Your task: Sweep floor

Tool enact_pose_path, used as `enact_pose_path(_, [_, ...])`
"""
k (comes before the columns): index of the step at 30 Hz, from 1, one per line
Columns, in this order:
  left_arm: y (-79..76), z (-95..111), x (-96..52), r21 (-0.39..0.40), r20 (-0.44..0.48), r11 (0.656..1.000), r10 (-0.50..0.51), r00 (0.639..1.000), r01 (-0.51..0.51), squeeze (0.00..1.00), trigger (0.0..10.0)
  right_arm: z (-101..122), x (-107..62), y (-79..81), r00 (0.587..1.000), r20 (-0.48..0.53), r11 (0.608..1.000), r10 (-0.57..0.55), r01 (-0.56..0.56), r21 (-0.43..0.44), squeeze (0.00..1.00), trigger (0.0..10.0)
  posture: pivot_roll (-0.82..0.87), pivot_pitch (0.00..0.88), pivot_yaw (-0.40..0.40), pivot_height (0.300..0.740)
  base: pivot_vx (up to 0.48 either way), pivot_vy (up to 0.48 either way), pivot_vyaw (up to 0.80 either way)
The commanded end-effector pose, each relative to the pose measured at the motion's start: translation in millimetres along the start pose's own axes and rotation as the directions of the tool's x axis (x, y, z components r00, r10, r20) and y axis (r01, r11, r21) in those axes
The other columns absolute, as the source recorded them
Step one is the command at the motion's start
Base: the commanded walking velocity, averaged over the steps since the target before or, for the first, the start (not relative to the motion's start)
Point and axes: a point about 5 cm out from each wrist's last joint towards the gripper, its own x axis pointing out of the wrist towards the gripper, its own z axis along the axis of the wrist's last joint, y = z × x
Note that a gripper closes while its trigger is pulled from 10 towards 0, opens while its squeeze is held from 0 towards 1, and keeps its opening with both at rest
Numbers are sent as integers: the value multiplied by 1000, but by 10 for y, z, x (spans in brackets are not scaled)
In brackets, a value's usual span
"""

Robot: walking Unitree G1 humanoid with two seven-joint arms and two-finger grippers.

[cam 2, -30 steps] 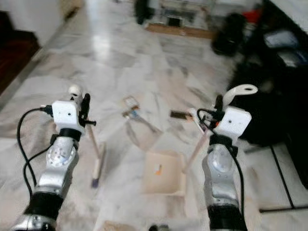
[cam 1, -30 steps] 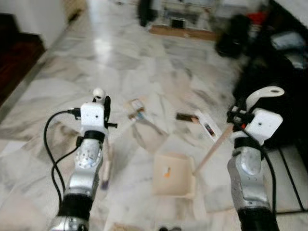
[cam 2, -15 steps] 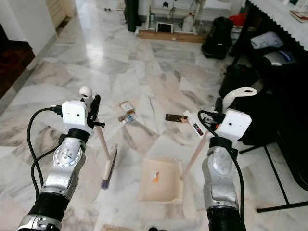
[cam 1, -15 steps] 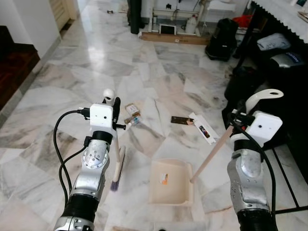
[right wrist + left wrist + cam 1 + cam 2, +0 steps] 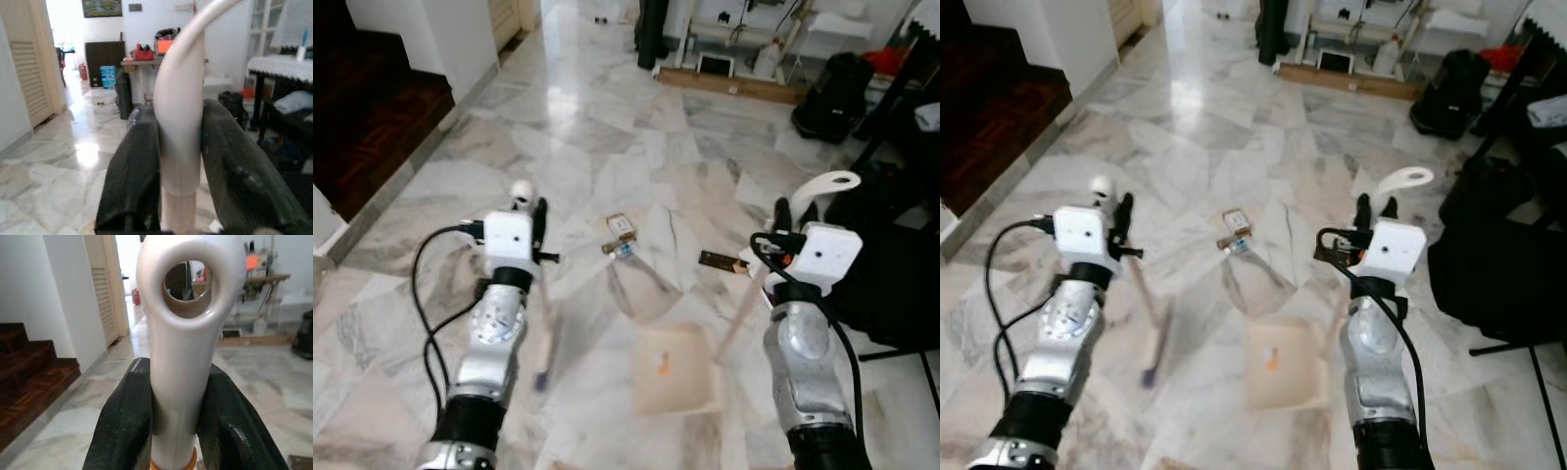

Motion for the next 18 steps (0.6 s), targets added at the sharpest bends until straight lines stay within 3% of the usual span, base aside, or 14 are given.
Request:
enact_pose_path(1, [-145,121,51,-39,58,998,-36,998,38,0,10000,97,31,-102,998,52,1000,-30,31,-5,0,10000,65,86,-60,740,319,0,0])
enact_pose_path(18, [-136,128,54,-40,64,998,-38,997,40,0,10000,75,24,-80,999,45,1000,-25,25,5,0,10000,70,62,-58,740,319,0,0])
